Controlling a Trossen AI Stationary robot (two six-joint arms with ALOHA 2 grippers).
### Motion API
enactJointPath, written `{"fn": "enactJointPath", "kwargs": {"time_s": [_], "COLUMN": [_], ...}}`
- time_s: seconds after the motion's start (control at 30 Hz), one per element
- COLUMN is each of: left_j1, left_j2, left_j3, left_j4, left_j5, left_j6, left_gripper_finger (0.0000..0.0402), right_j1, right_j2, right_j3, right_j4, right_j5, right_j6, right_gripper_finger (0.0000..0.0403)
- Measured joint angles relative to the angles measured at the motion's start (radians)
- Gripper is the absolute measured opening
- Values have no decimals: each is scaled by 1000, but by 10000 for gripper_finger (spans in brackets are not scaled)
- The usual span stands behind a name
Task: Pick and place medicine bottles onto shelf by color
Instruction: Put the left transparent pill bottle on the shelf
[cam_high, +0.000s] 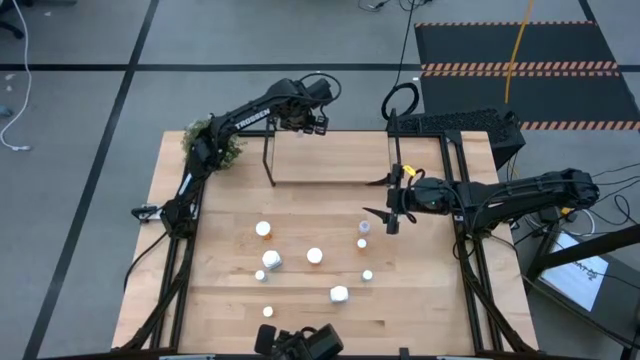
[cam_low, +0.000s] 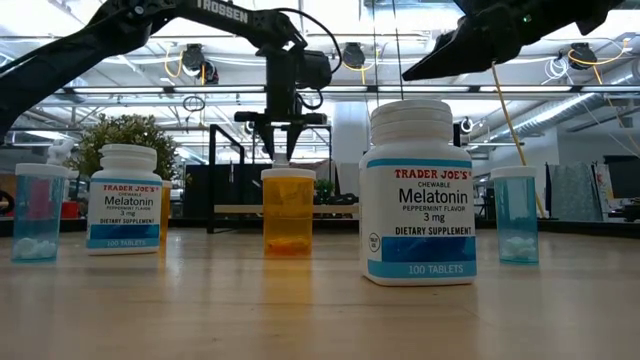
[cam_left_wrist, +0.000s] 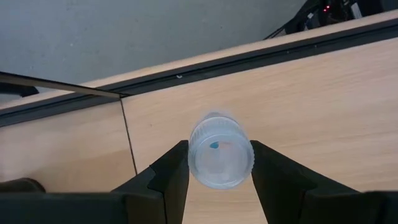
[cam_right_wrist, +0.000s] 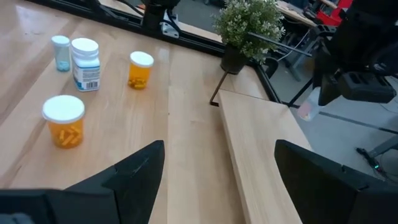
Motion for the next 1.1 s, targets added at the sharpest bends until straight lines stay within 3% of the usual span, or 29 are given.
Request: {"fn": "enactJointPath", "kwargs": {"time_s": [0.47, 0.8, 1.1], "left_j1": [-5, 12, 22], "left_j2": [0, 2, 3], "left_j3": [0, -139, -167], "left_j4": [45, 90, 100], "left_j5": [0, 28, 39], "left_j6": [-19, -38, -52], "left_gripper_finger": [161, 161, 161], "right_j1": [0, 0, 0], "right_j2": [0, 0, 0], "right_j3": [0, 0, 0], "right_j4": [-38, -53, -54], "right_j5": [0, 0, 0], "right_j6": [43, 47, 43], "right_gripper_finger": [299, 299, 299]}}
